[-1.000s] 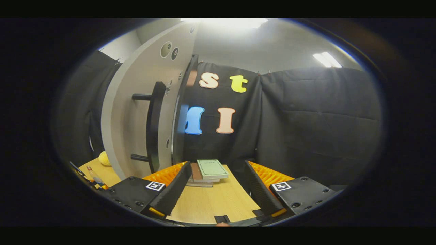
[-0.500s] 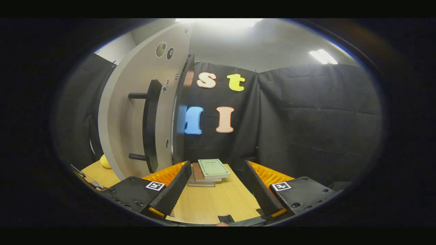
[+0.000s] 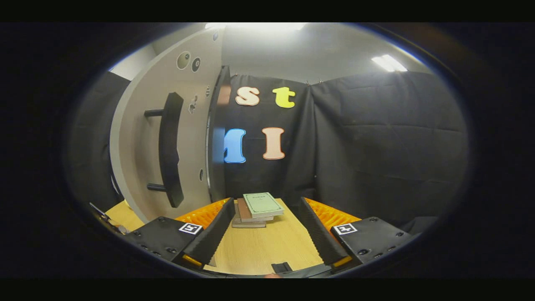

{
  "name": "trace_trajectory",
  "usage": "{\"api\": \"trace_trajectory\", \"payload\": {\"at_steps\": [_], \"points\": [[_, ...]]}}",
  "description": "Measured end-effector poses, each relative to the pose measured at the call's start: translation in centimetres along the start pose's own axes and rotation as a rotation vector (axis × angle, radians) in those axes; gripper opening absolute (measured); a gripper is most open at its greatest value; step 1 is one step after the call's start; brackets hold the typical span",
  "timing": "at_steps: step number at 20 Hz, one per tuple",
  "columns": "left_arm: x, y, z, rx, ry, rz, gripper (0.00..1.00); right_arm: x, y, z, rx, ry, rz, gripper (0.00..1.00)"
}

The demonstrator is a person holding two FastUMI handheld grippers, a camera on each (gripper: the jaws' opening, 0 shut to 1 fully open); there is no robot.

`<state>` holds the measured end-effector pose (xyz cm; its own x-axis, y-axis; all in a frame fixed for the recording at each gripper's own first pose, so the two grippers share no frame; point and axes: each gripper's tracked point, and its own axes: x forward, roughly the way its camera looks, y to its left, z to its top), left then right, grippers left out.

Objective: Open the cabinet door with the right hand, grasp the bottle in the cabinet with the left hand and place it on the coaster, then close the cabinet door with the right hand.

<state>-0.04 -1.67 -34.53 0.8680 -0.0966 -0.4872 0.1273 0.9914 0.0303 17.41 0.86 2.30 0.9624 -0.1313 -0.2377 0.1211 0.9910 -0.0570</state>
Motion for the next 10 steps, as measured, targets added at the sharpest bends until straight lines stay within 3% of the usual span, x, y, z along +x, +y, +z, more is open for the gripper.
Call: {"api": "trace_trajectory", "payload": {"at_steps": [4, 5, 10], "points": [[-0.1, -0.2, 2.1, 0.005, -0.017, 0.003, 0.85, 0.2, 0.0, -0.2, 0.006, 0.002, 0.007, 0.97], [-0.4, -0.2, 2.7, 0.002, -0.031, 0.000, 0.89, 0.2, 0.0, -0.2, 0.006, 0.001, 0.009, 0.97], [-0.8, -0.5, 5.4, 0.002, -0.067, 0.001, 0.86, 0.5, -0.3, -0.6, 0.028, 0.000, 0.015, 0.97]]}}
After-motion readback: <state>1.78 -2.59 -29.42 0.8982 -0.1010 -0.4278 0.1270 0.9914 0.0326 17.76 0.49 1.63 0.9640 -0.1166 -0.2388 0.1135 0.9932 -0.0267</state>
